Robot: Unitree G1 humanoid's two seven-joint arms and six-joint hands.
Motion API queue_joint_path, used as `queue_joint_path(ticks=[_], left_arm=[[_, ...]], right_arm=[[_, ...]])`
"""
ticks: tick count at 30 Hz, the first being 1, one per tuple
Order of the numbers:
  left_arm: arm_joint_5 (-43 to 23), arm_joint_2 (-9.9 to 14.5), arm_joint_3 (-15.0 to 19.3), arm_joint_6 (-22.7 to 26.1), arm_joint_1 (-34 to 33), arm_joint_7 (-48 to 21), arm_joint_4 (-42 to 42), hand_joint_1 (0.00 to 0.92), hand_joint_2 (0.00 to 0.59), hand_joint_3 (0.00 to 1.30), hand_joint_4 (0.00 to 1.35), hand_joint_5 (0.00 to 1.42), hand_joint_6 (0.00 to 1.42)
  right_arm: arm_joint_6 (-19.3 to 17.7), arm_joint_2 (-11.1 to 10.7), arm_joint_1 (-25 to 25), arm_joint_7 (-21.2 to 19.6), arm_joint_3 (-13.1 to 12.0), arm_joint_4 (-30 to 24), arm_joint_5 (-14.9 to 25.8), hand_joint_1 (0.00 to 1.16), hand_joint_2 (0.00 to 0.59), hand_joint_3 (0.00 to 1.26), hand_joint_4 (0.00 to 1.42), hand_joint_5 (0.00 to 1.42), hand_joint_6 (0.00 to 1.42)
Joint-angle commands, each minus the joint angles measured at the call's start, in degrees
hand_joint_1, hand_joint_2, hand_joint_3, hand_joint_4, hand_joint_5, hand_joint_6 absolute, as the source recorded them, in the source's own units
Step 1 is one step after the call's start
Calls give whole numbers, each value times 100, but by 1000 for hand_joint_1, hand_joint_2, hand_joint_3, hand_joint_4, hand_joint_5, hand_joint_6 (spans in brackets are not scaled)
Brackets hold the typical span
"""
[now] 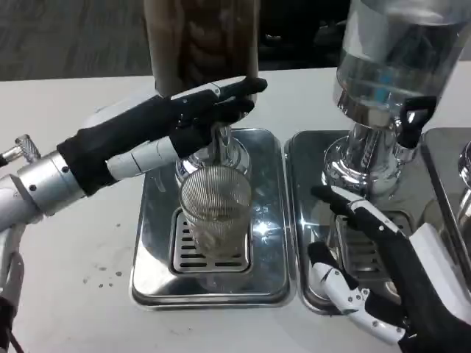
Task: Grasp the cup under the faucet to collect the drink, then remove the cup.
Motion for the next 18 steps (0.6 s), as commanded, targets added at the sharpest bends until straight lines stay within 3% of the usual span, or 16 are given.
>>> queue_joint_path(ticks=[1, 6, 9, 18], left_arm=[[223, 76, -174, -121, 104, -15, -10, 0, 50, 115, 26, 93, 0], [268, 113, -237, -226, 109, 76, 0, 0, 49, 115, 26, 93, 0], [301, 124, -261, -280, 112, 120, 9, 0, 48, 115, 26, 93, 0], [371, 131, -301, -385, 149, 231, 6, 0, 46, 115, 31, 93, 0]], right_arm=[[145, 31, -160, 187, -63, 42, 392, 527, 372, 204, 187, 210, 231], [269, 12, -319, 431, -65, 84, 792, 535, 366, 201, 178, 210, 242], [381, -45, -463, 671, -42, 138, 1039, 587, 281, 109, 102, 174, 236], [555, -114, -954, 1145, 16, 505, 1421, 629, 238, 28, 46, 66, 137]])
